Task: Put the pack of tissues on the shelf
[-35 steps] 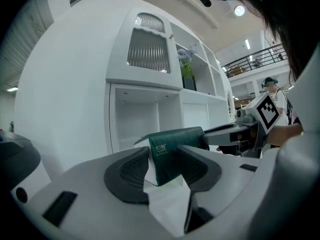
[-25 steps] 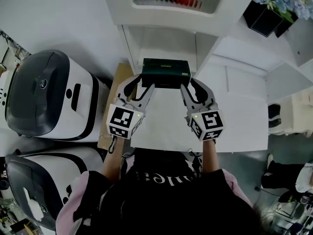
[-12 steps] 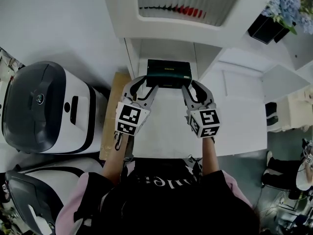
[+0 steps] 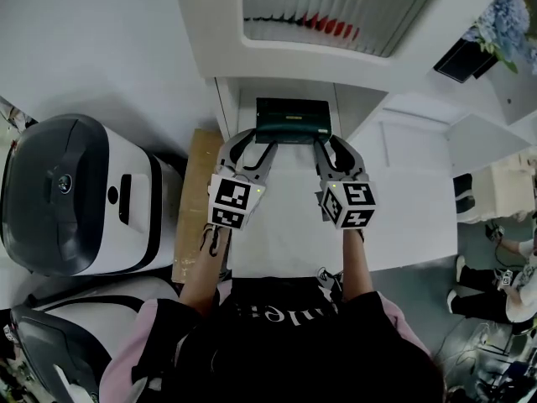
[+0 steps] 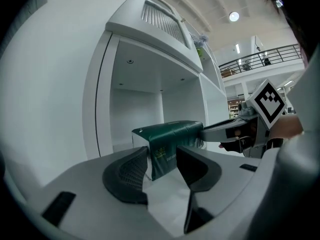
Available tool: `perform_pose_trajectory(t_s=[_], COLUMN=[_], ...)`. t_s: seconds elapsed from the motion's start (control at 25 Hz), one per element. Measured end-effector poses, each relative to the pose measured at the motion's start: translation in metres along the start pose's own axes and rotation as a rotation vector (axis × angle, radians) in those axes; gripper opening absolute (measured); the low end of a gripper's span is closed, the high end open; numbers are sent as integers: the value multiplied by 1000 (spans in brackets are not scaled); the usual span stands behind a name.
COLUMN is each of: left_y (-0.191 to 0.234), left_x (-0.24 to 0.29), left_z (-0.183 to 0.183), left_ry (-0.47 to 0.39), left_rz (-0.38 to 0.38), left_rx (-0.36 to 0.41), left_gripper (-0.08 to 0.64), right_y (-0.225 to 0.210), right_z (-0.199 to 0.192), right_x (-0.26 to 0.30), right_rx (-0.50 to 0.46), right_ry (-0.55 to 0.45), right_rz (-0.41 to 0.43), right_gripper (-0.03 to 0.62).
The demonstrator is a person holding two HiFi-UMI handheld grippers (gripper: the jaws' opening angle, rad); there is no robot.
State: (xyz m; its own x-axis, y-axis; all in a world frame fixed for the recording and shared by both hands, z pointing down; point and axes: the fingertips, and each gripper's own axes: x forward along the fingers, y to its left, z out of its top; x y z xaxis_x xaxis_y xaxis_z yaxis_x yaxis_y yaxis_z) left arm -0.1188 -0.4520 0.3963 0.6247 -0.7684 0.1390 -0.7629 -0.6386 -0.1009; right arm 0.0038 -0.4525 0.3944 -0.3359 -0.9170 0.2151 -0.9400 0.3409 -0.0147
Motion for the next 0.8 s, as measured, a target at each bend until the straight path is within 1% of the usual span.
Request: perform_pose_trajectory(t_s=[0.24, 0.4, 0.52, 0.68, 0.8], left_y=[9, 14, 16, 15, 18], left_x=[15, 23, 25, 27, 24], left_z=[0, -1, -2, -2, -3], left_ry=[25, 49, 57, 61, 39], left_rz=[52, 98, 116, 107, 86], left_rx=[15, 1, -7, -22, -82], left_gripper=[179, 179, 179, 181, 183], right_y=[-6, -9, -10, -12, -7], right_z=[2, 3, 3, 4, 3], right_x=[15, 21, 25, 27, 25], right_rx=[72, 97, 120, 142, 135], right_ry=[-20, -32, -31, -18, -8], right_rz=[-37, -50, -47, -32, -2], right_gripper=[150, 150, 150, 150, 158])
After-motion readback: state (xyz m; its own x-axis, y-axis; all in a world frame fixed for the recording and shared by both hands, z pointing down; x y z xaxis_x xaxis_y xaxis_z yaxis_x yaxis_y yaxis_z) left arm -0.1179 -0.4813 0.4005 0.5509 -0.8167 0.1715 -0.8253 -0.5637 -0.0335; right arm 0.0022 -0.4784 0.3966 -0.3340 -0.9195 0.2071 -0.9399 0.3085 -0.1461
